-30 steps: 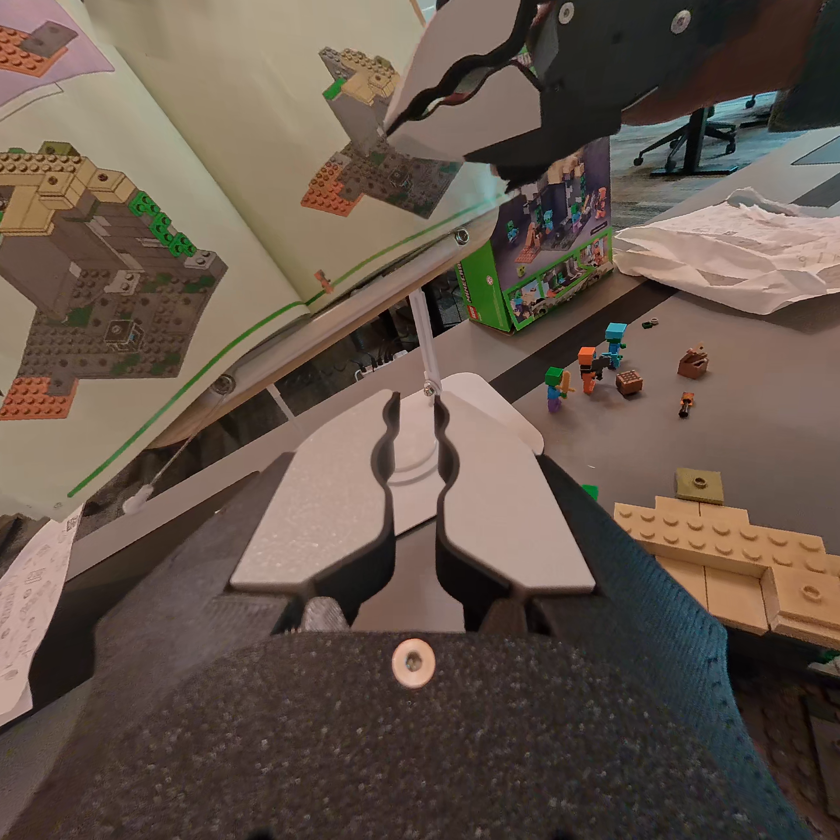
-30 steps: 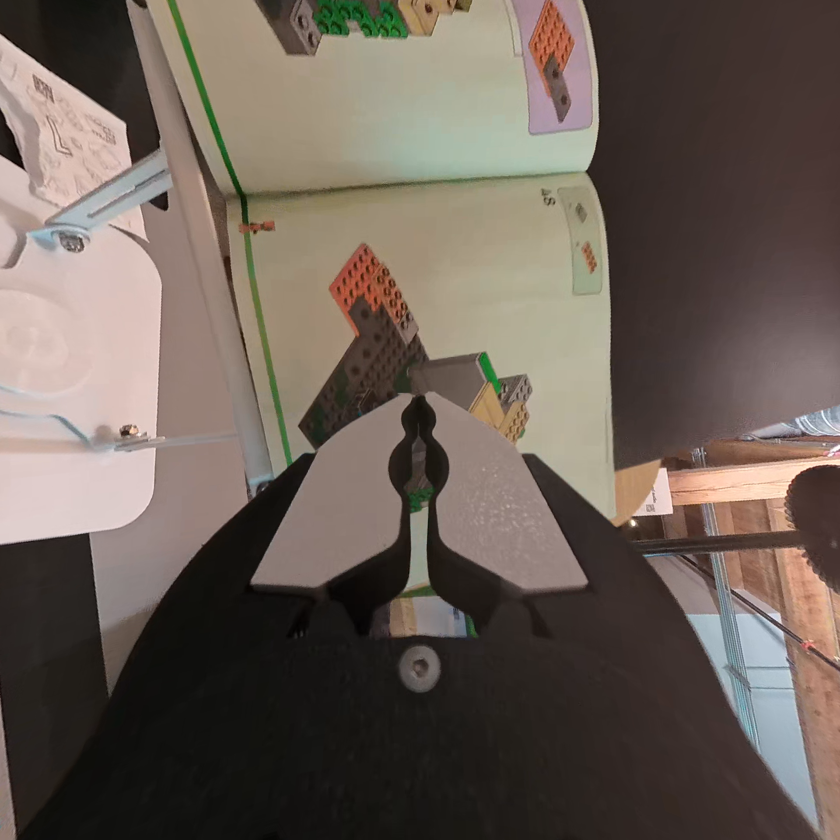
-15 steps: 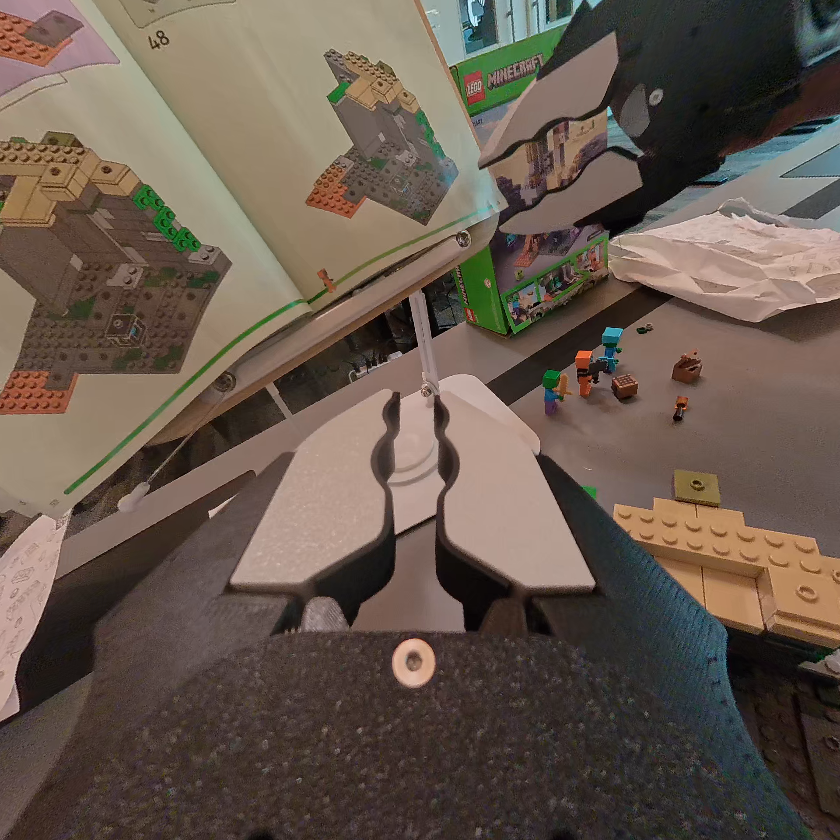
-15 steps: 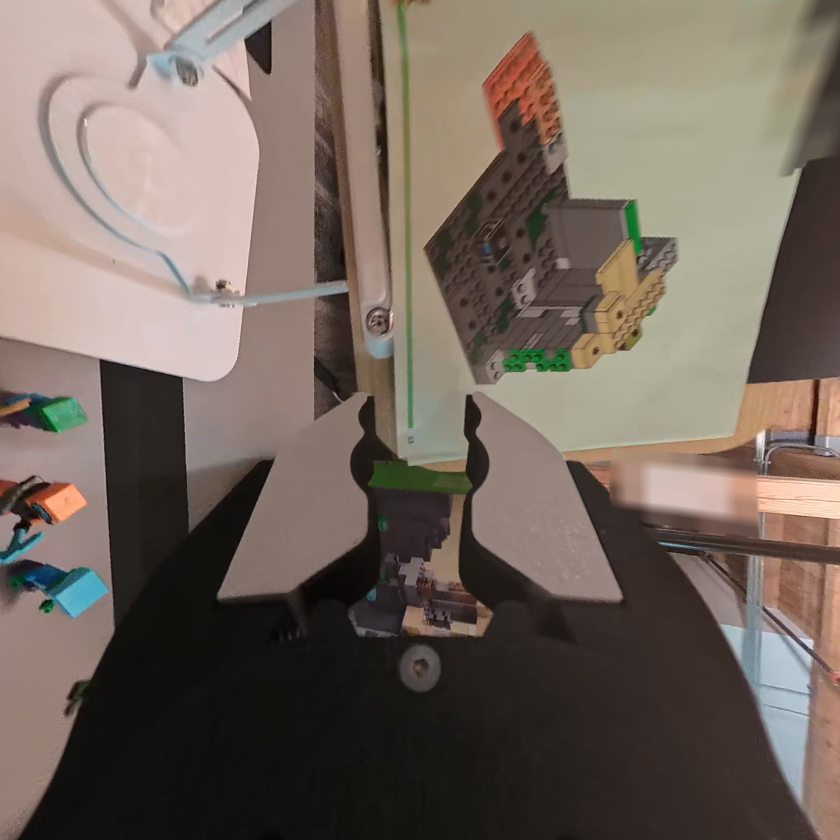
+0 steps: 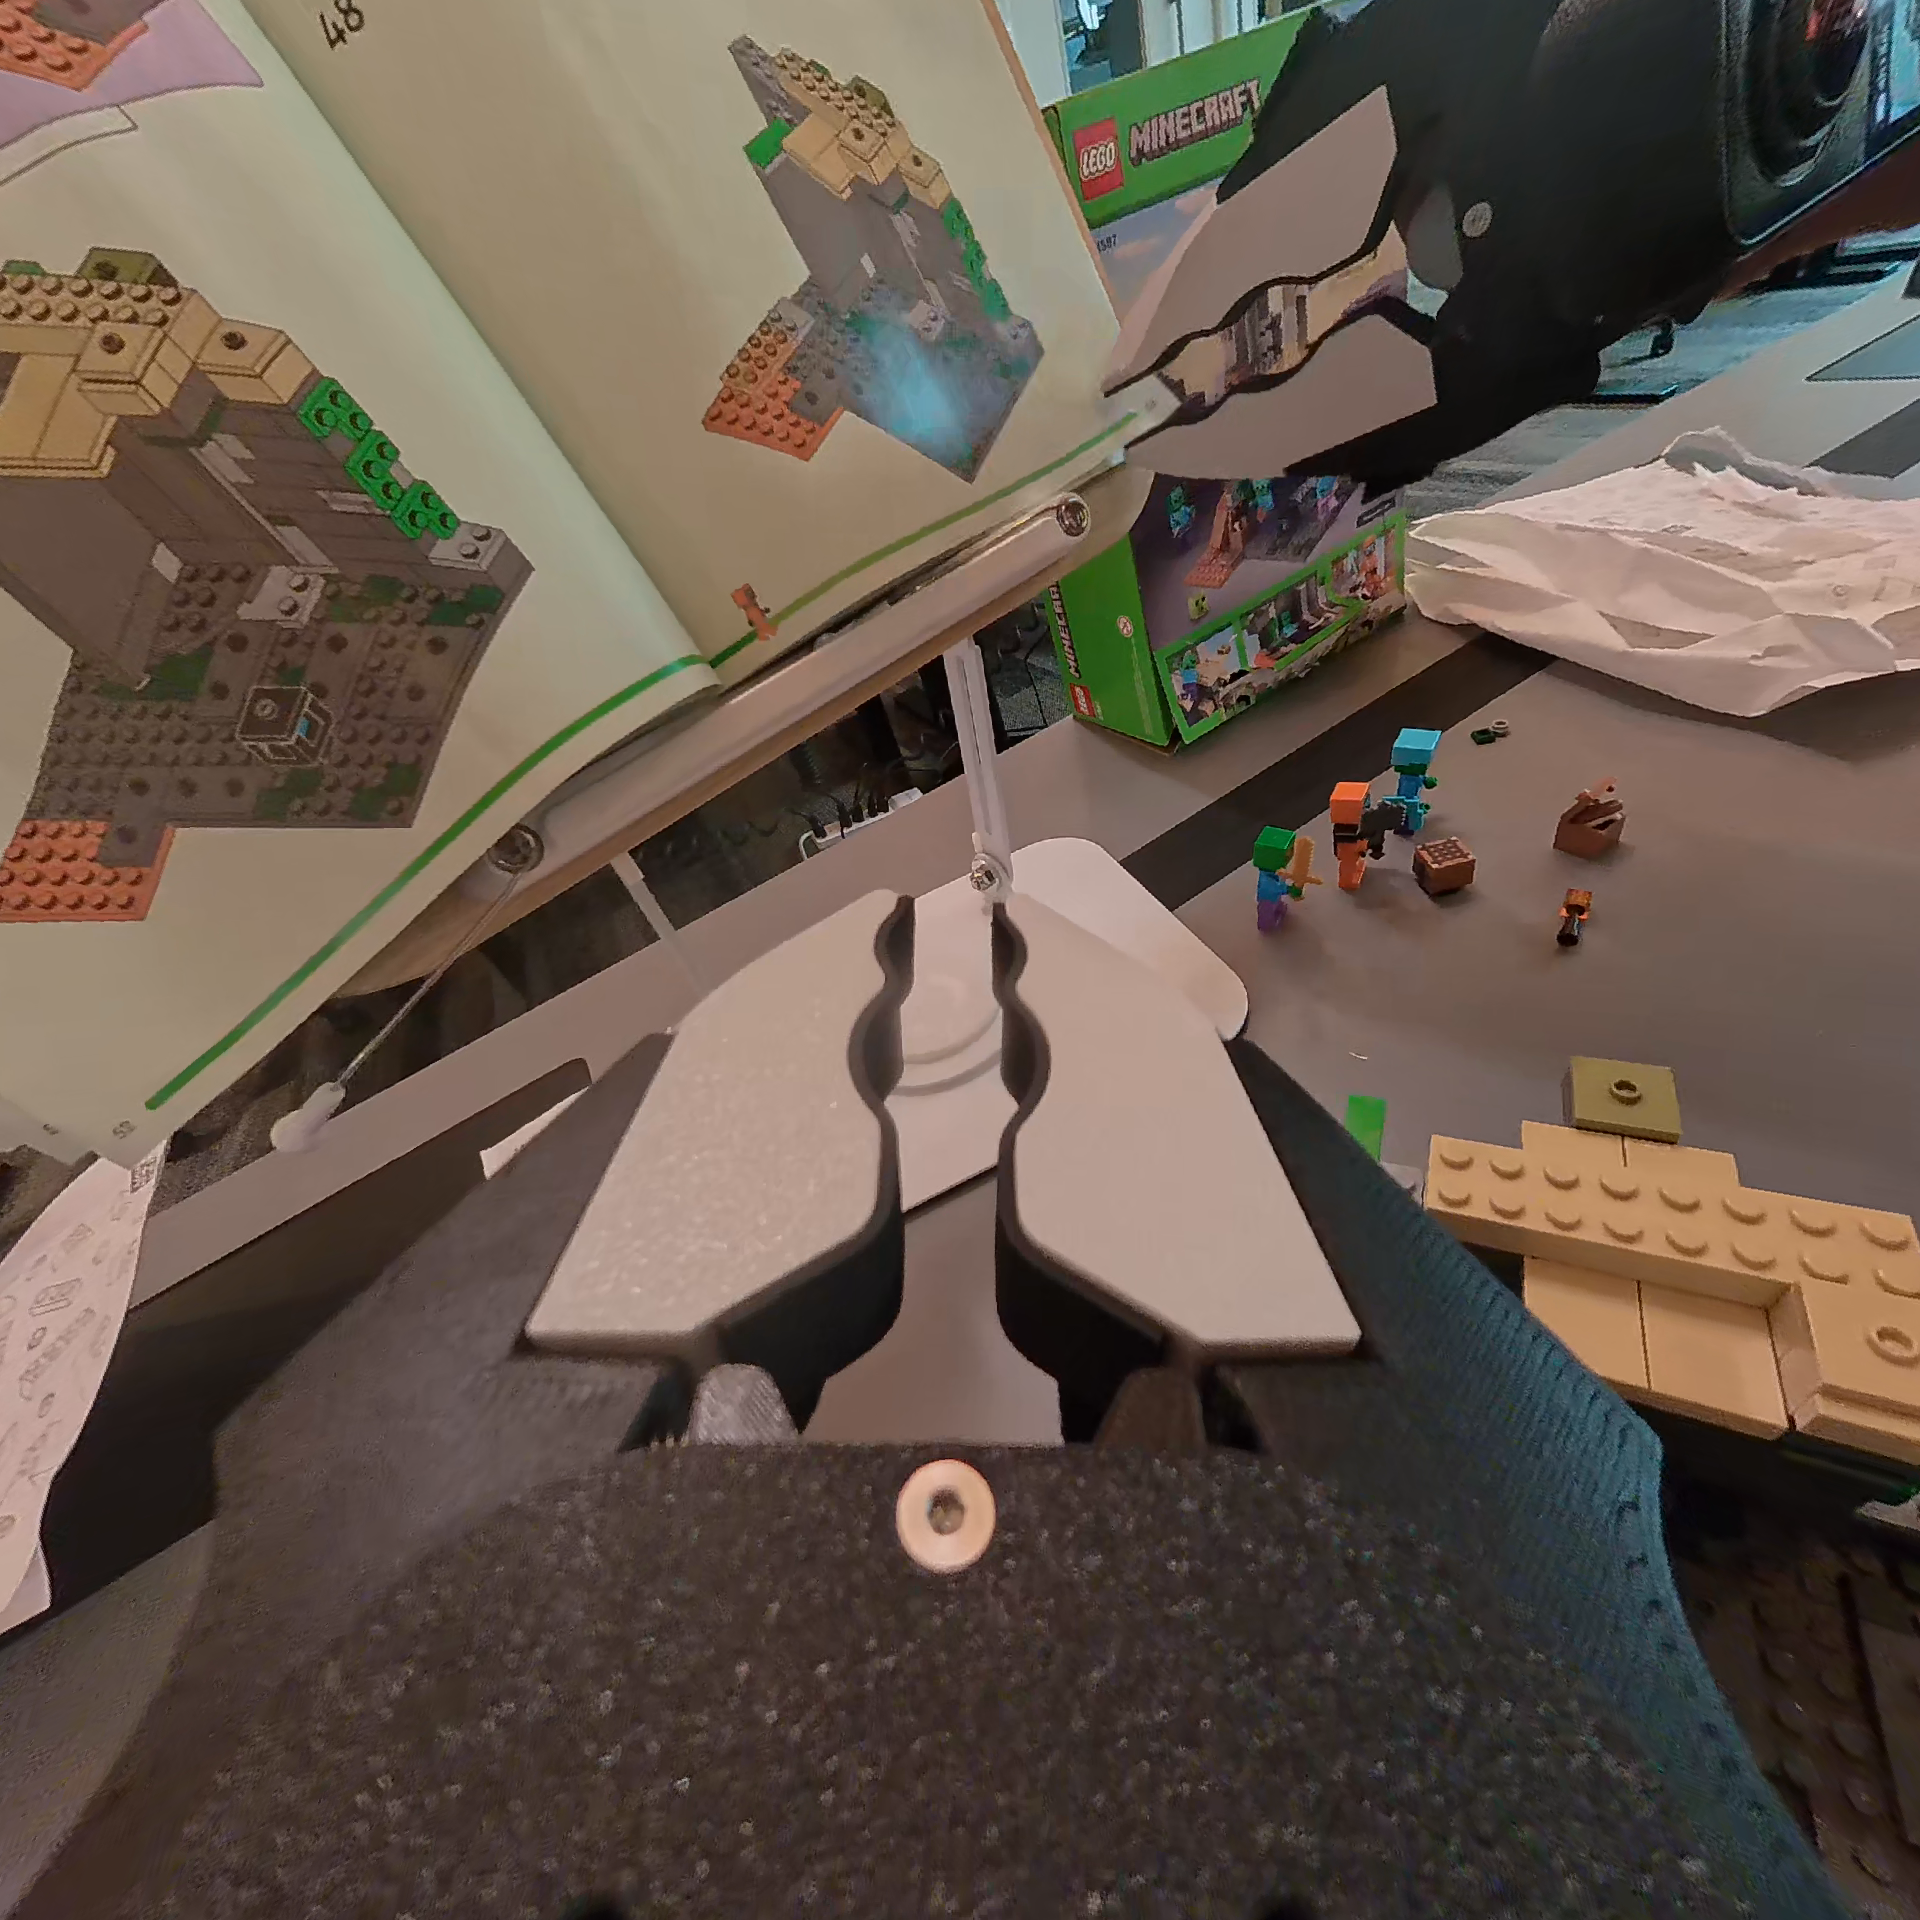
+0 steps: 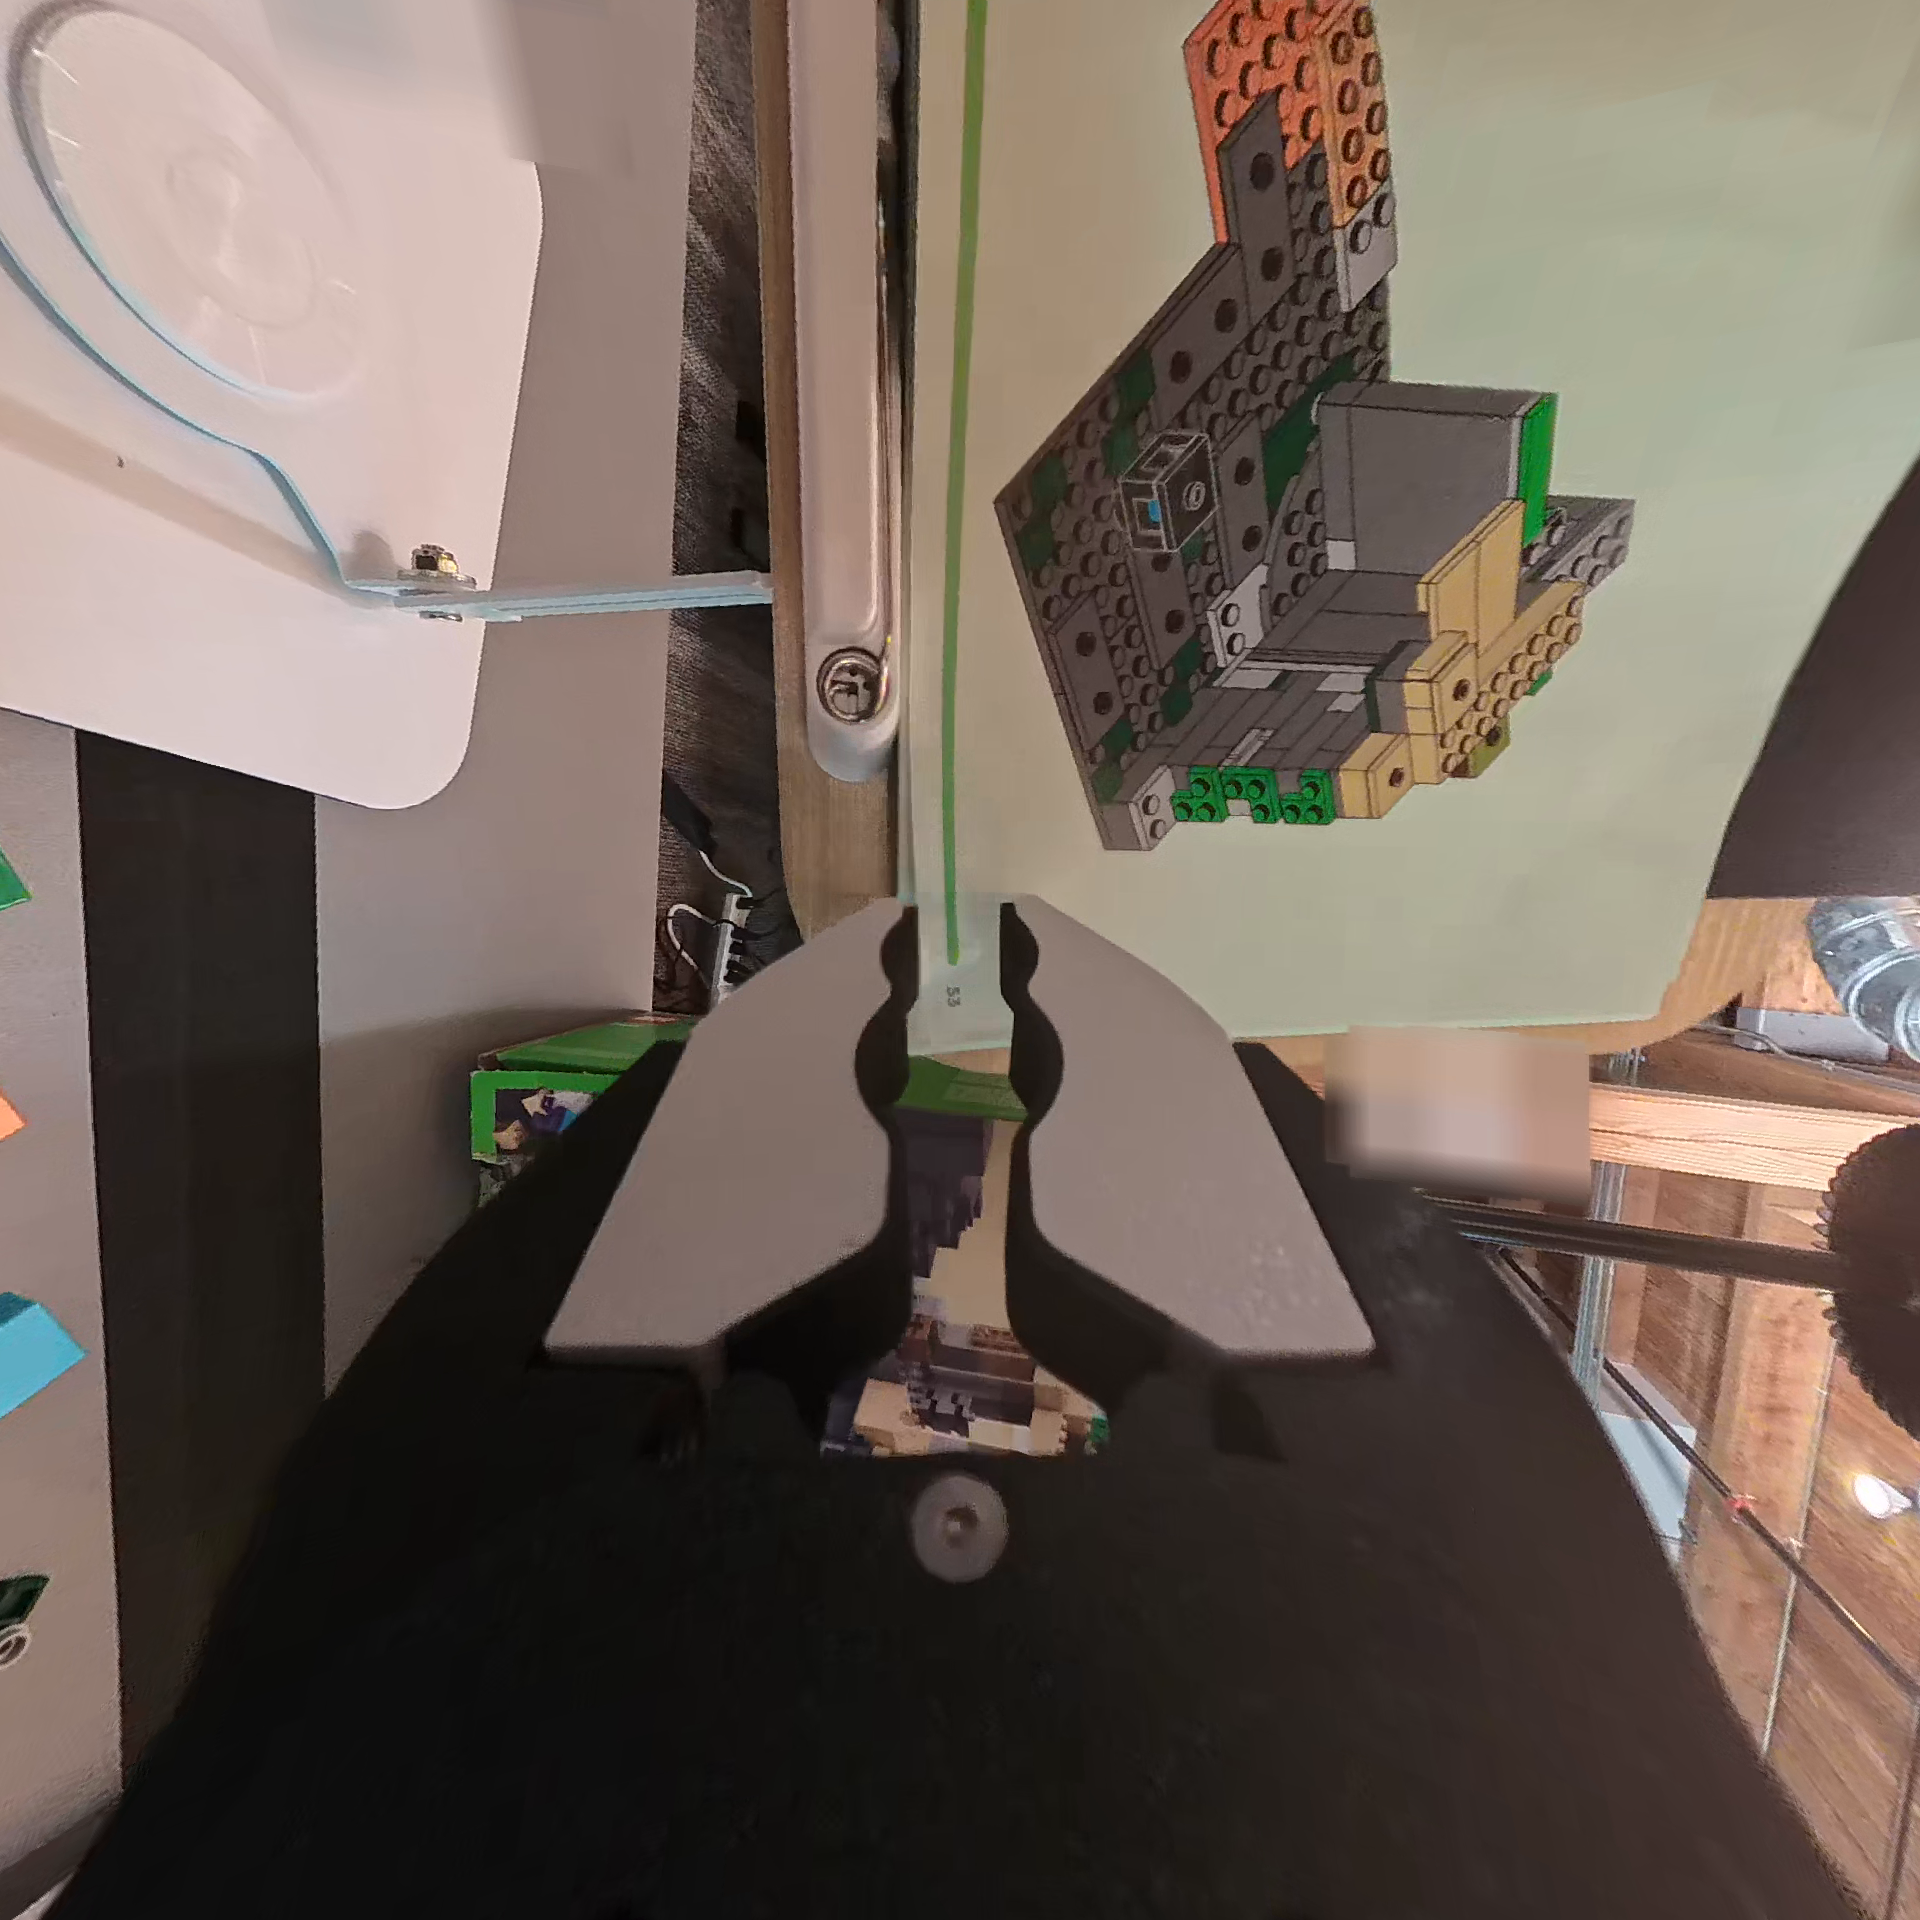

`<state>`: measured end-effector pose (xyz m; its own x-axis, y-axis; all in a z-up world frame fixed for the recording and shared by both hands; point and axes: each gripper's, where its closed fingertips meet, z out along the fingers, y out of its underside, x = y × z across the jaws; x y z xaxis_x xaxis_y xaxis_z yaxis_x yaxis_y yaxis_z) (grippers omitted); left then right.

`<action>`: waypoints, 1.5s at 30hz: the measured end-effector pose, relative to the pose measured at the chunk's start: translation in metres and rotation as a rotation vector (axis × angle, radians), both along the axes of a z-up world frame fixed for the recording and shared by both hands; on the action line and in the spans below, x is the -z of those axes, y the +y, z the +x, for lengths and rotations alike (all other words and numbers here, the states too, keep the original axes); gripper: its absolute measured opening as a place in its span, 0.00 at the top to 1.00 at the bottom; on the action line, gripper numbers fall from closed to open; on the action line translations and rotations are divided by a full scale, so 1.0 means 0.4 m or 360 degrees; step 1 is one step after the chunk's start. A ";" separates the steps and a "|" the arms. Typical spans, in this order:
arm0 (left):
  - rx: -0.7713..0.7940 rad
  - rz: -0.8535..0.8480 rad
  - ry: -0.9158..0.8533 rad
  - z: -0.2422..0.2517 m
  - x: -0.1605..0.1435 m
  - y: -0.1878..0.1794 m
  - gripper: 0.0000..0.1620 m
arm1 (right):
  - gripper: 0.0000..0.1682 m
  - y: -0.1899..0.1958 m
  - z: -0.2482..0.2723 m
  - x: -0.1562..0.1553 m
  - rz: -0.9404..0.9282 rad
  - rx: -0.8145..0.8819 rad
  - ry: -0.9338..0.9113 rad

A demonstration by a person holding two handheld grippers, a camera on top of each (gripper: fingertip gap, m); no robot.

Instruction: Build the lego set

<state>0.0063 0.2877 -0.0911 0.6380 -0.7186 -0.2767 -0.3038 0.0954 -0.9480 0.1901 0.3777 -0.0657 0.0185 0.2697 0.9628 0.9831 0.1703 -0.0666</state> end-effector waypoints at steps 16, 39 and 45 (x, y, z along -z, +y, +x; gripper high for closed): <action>0.0006 0.0009 -0.0012 -0.004 -0.010 -0.003 0.92 | 1.00 0.016 -0.027 -0.065 0.0246 -0.0022 -0.0174; -0.0205 0.0059 -0.0225 -0.089 -0.081 0.029 1.00 | 0.97 0.020 -0.521 -0.150 0.0330 -0.0427 0.0307; -0.0265 0.0048 -0.0286 -0.134 -0.099 0.052 0.99 | 0.95 0.048 -0.574 -0.099 0.0254 -0.0409 0.0254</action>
